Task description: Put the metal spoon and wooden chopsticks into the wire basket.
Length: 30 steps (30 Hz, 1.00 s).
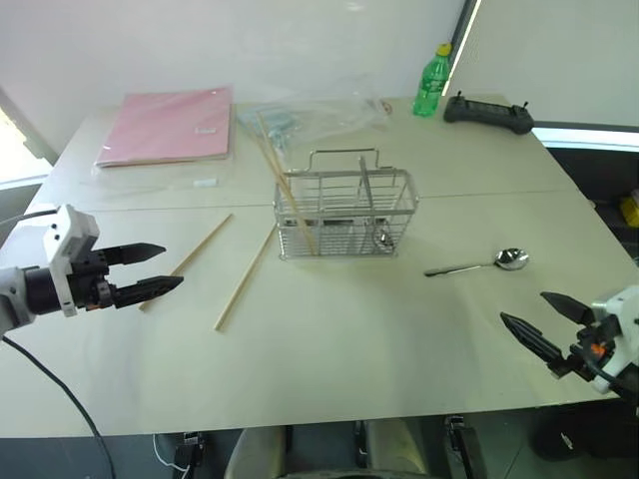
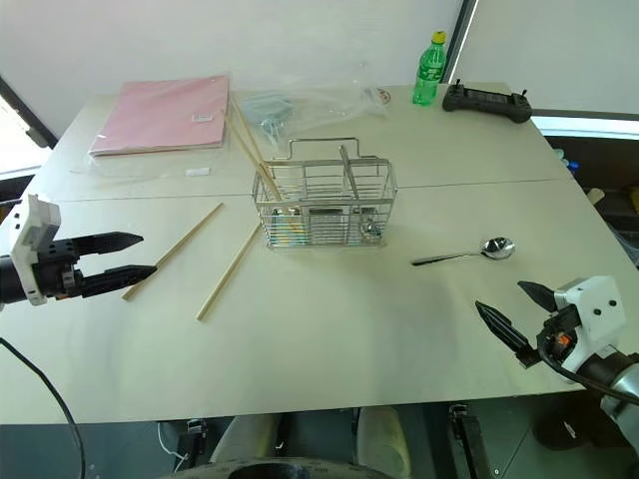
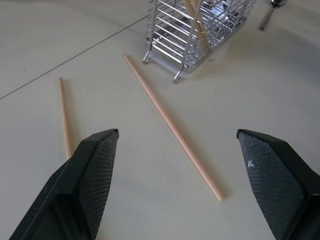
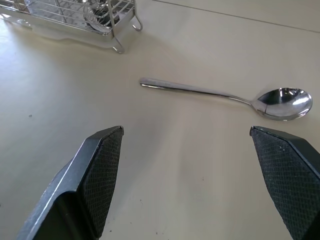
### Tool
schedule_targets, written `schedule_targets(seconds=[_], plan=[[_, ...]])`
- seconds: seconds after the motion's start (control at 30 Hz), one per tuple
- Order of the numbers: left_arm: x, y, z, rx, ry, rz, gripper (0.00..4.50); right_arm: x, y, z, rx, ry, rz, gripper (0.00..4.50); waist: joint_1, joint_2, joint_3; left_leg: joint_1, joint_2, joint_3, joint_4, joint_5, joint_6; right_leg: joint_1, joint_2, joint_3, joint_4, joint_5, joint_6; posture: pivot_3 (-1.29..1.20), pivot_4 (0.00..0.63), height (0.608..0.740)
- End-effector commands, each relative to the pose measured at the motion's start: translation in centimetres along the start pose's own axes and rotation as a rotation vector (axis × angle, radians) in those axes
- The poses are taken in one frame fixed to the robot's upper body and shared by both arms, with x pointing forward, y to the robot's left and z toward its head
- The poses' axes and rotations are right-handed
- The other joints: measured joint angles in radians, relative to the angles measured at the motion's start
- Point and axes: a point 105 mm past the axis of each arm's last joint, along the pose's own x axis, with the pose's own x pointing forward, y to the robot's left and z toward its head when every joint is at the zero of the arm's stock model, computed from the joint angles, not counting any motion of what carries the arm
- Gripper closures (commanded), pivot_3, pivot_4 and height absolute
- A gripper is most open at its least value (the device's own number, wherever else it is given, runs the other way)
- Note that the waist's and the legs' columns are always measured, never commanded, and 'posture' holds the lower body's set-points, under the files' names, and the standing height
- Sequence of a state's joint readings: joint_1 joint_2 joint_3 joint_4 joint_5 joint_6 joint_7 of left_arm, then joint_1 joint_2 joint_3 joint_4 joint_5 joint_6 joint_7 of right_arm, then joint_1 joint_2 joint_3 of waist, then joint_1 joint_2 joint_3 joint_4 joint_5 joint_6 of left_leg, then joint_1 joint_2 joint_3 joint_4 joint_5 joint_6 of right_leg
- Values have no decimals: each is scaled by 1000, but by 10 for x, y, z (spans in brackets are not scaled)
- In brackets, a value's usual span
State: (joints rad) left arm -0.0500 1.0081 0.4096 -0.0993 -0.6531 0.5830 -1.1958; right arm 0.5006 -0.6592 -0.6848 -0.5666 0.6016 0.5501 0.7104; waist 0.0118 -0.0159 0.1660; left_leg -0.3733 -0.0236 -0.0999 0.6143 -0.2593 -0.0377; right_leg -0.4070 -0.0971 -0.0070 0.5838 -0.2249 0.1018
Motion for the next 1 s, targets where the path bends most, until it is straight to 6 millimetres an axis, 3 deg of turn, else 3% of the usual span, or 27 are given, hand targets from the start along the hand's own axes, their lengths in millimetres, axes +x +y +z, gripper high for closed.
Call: schedule_targets(seconds=[0.03,0.37,0.67,0.83,1.0], plan=[[1,-2,10,37,-15,-10,511,-1,3,11,-42,-38,-3,325,0,0,0,0,0,0,0,0,0,0,0,0,0,0,0,0,150,722],[9,-6,19,62,-36,-32,511,0,0,12,-50,-39,-4,325,1,0,0,0,0,0,1,0,0,0,0,0,2,0,0,0,150,722],[23,-22,29,75,-58,-96,511,0,-3,18,-82,-35,2,325,0,0,0,1,-1,0,1,0,0,1,0,0,2,0,0,0,150,722],[38,-43,42,68,-90,-200,511,0,-7,20,-166,2,4,325,1,0,0,1,-2,0,2,0,0,2,0,0,3,0,0,0,150,722],[58,-76,50,98,-76,-350,511,11,-25,25,-428,88,-5,325,-2,-1,0,1,-3,1,5,0,0,3,0,0,4,0,0,0,150,722]])
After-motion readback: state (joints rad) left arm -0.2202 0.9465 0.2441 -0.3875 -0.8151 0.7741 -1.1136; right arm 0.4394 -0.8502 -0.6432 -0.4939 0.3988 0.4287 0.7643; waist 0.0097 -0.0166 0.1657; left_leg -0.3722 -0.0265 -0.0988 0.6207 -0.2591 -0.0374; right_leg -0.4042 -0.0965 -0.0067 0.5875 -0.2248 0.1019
